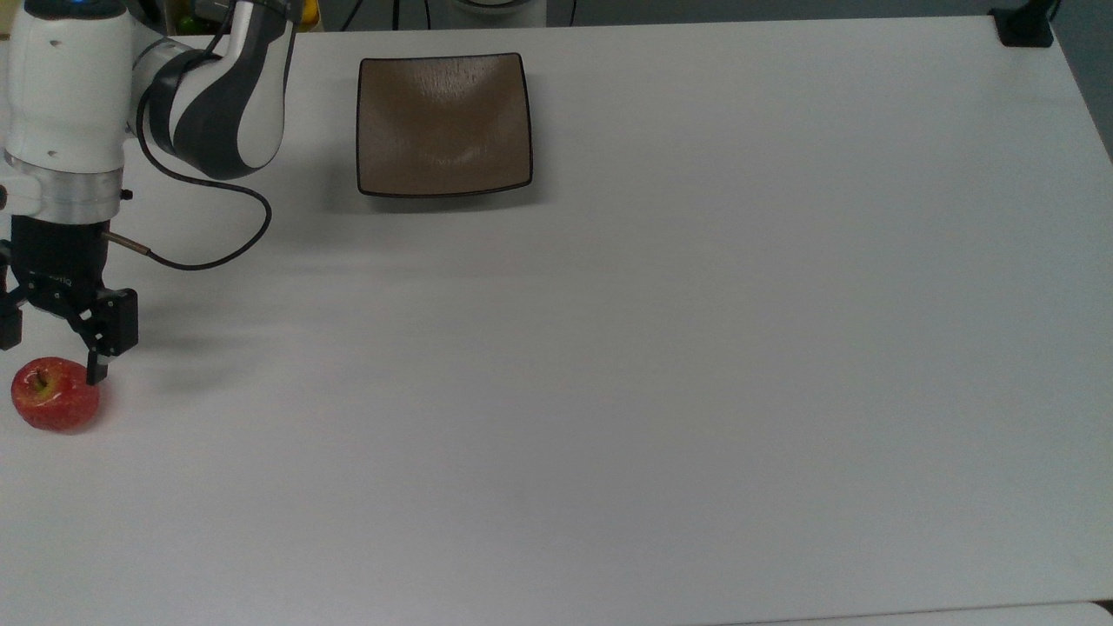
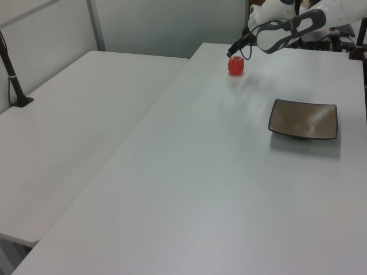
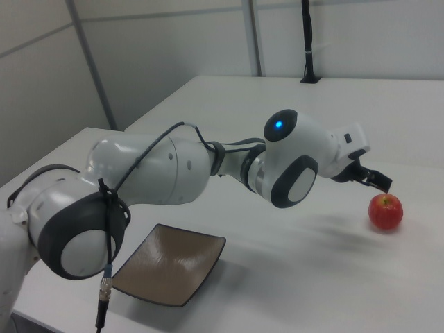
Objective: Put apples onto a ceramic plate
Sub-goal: 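Lower the open gripper down around the red apple, then close the gripper on the red apple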
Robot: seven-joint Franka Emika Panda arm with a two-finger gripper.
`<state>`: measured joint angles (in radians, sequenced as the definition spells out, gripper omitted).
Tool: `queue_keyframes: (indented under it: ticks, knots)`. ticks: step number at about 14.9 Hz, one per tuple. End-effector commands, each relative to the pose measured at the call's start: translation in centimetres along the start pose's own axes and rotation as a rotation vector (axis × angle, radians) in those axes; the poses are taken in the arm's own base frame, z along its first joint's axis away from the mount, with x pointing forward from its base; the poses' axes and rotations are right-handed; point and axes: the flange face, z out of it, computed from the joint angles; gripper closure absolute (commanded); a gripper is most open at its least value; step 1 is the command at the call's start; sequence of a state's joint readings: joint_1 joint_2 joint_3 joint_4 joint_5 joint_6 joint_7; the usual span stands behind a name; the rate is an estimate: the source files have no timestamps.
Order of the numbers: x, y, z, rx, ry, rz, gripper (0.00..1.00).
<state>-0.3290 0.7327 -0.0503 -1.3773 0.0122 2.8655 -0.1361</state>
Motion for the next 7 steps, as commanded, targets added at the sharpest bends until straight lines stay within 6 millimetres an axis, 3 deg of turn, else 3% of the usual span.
queue_keyframes:
  ticks: [1, 7]
  knots:
    - [0.8, 1.2, 1.4, -0.024, 0.042, -0.009, 0.0]
    - [-0.9, 1.7, 3.7, -0.047, 0.081, -0.013, 0.0]
